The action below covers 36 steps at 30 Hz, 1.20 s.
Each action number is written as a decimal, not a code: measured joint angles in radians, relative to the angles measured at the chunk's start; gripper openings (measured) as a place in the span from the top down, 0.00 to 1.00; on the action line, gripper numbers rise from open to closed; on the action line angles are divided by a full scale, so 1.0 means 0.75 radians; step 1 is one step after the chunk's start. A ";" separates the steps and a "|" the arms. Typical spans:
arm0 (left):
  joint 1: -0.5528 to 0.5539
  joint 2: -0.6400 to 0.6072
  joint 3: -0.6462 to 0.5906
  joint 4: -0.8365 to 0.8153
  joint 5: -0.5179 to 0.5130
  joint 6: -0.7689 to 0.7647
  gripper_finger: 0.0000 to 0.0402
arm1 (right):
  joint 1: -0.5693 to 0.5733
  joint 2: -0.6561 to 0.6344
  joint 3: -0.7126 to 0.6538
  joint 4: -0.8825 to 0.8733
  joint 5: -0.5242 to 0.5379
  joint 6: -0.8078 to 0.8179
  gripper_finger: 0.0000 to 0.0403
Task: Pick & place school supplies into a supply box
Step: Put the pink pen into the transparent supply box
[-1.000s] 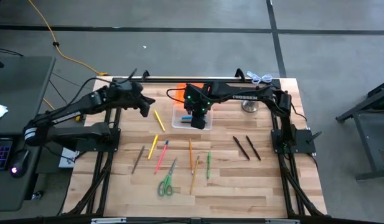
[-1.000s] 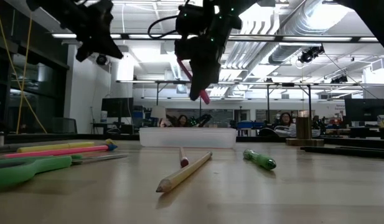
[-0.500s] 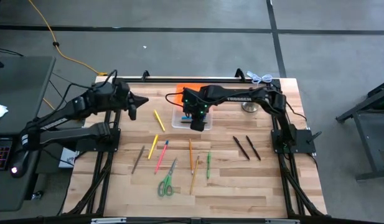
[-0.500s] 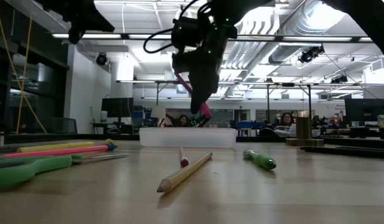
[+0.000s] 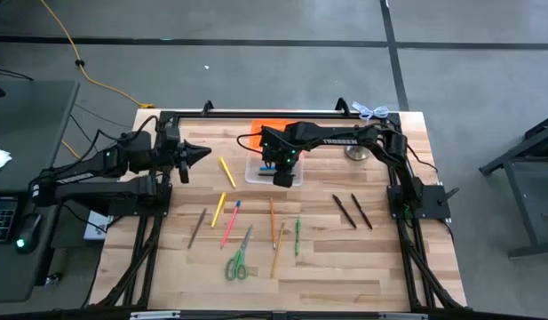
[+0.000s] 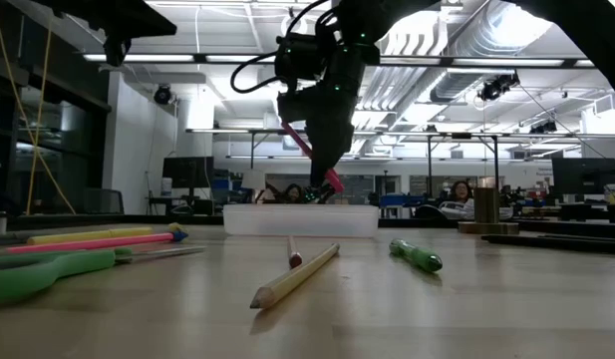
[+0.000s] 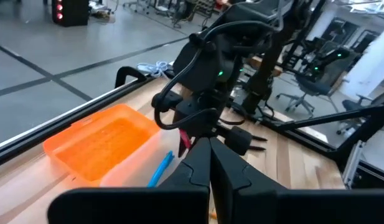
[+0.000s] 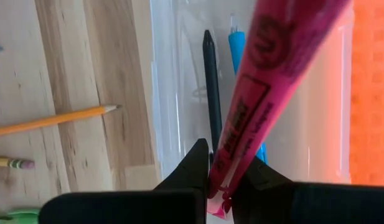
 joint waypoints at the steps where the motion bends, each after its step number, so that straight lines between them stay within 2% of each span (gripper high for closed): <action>1: -0.007 -0.007 0.000 0.001 -0.005 0.005 0.92 | 0.000 0.000 0.000 -0.002 -0.001 -0.001 0.97; 8: -0.079 -0.015 -0.006 -0.014 -0.085 0.008 0.92 | -0.001 0.021 0.000 -0.013 -0.020 -0.017 0.97; 19: -0.202 -0.042 -0.209 0.190 -0.148 -0.006 0.92 | 0.001 0.094 0.000 -0.058 -0.033 -0.036 0.97; 36: -0.217 -0.213 -0.333 0.220 -0.162 -0.031 0.92 | 0.002 0.142 -0.002 -0.065 -0.044 -0.046 0.97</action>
